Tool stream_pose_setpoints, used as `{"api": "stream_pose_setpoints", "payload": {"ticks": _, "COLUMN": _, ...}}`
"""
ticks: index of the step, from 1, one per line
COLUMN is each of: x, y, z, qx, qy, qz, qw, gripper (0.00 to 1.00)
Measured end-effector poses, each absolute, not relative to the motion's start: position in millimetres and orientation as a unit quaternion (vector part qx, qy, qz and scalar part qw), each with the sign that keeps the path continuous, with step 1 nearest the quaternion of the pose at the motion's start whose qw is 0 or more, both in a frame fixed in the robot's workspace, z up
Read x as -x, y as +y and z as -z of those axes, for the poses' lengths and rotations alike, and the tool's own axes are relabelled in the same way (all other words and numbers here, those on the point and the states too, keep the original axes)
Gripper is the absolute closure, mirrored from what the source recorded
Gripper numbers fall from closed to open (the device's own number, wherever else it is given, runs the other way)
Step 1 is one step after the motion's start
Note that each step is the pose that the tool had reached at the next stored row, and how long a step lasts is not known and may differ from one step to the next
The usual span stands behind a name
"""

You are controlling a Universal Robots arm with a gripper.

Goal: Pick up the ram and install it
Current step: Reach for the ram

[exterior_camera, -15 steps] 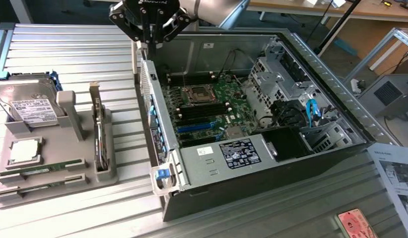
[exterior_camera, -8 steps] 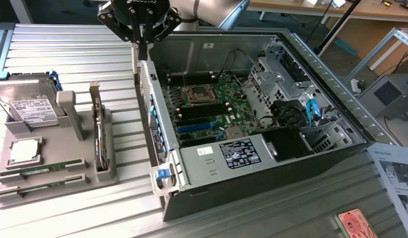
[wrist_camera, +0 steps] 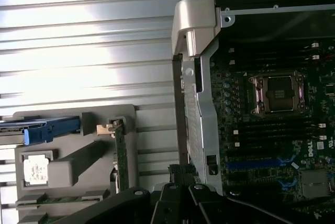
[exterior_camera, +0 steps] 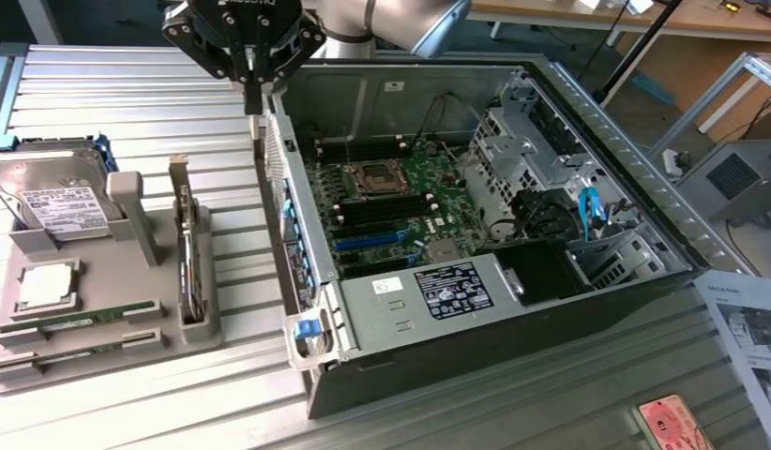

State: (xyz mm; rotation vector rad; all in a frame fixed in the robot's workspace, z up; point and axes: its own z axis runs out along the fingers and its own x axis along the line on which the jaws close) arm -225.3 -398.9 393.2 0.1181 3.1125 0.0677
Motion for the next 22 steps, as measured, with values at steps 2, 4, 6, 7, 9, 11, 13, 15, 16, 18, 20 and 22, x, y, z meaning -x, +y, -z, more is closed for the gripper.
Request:
{"api": "stream_pose_setpoints", "payload": {"ticks": 2, "x": 228, "y": -399, "z": -393, "qx": -0.038, "qy": 0.999, "qz": -0.022, "qw": 0.013, "gripper": 0.89}}
{"api": "stream_pose_setpoints", "payload": {"ticks": 4, "x": 231, "y": -399, "z": -393, "qx": -0.038, "qy": 0.999, "qz": -0.022, "qw": 0.013, "gripper": 0.89}}
{"api": "stream_pose_setpoints", "payload": {"ticks": 6, "x": 234, "y": -399, "z": -393, "qx": -0.038, "qy": 0.999, "qz": -0.022, "qw": 0.013, "gripper": 0.89}}
{"api": "stream_pose_setpoints", "payload": {"ticks": 7, "x": 236, "y": -399, "z": -393, "qx": -0.038, "qy": 0.999, "qz": -0.022, "qw": 0.013, "gripper": 0.89}}
{"api": "stream_pose_setpoints", "payload": {"ticks": 9, "x": 240, "y": -399, "z": -393, "qx": -0.038, "qy": 0.999, "qz": -0.022, "qw": 0.013, "gripper": 0.89}}
{"api": "stream_pose_setpoints", "payload": {"ticks": 11, "x": 243, "y": -399, "z": -393, "qx": -0.038, "qy": 0.999, "qz": -0.022, "qw": 0.013, "gripper": 0.89}}
{"api": "stream_pose_setpoints", "payload": {"ticks": 13, "x": 247, "y": -399, "z": -393, "qx": -0.038, "qy": 0.999, "qz": -0.022, "qw": 0.013, "gripper": 0.89}}
{"api": "stream_pose_setpoints", "payload": {"ticks": 15, "x": 250, "y": -399, "z": -393, "qx": -0.038, "qy": 0.999, "qz": -0.022, "qw": 0.013, "gripper": 0.89}}
{"api": "stream_pose_setpoints", "payload": {"ticks": 16, "x": 252, "y": -399, "z": -393, "qx": -0.038, "qy": 0.999, "qz": -0.022, "qw": 0.013, "gripper": 0.89}}
{"api": "stream_pose_setpoints", "payload": {"ticks": 18, "x": 256, "y": -399, "z": -393, "qx": -0.038, "qy": 0.999, "qz": -0.022, "qw": 0.013, "gripper": 0.89}}
{"api": "stream_pose_setpoints", "payload": {"ticks": 20, "x": 259, "y": -399, "z": -393, "qx": -0.038, "qy": 0.999, "qz": -0.022, "qw": 0.013, "gripper": 0.89}}
{"api": "stream_pose_setpoints", "payload": {"ticks": 22, "x": 262, "y": -399, "z": -393, "qx": -0.038, "qy": 0.999, "qz": -0.022, "qw": 0.013, "gripper": 0.89}}
